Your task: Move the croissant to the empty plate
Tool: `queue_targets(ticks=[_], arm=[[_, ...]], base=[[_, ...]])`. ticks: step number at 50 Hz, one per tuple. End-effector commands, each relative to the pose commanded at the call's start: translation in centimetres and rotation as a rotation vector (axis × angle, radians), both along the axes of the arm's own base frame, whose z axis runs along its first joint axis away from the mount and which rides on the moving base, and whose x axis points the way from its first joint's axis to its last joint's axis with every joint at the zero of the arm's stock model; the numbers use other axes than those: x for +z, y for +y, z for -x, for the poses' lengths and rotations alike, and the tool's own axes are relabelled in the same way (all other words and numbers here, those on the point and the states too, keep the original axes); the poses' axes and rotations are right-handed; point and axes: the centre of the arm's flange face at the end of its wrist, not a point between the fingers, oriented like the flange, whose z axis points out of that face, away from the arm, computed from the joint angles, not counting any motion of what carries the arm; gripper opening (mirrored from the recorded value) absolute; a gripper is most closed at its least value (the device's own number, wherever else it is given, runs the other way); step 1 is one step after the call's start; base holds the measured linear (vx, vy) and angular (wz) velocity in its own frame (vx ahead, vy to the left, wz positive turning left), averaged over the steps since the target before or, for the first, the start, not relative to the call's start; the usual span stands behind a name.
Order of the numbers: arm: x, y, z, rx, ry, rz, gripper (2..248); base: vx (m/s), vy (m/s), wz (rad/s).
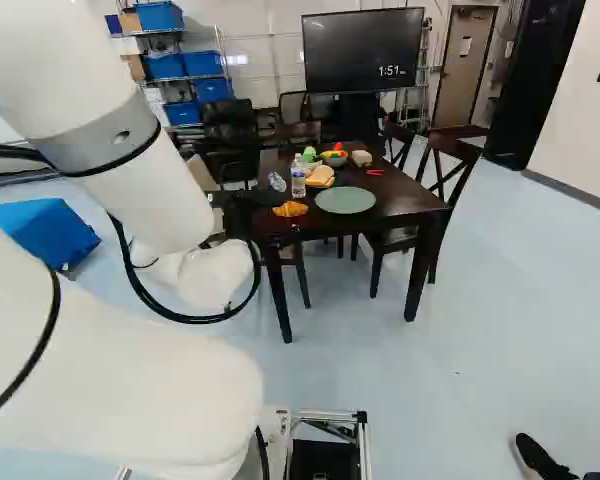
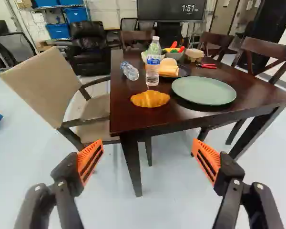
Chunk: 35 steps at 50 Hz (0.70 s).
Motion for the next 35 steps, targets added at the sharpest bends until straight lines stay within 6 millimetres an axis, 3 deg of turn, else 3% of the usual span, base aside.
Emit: queue_targets(ticks=[35], arm=[[0.0,0.0,0.0,0.0,0.0,0.0,247]], base=[[0.113,-0.001,-0.014]])
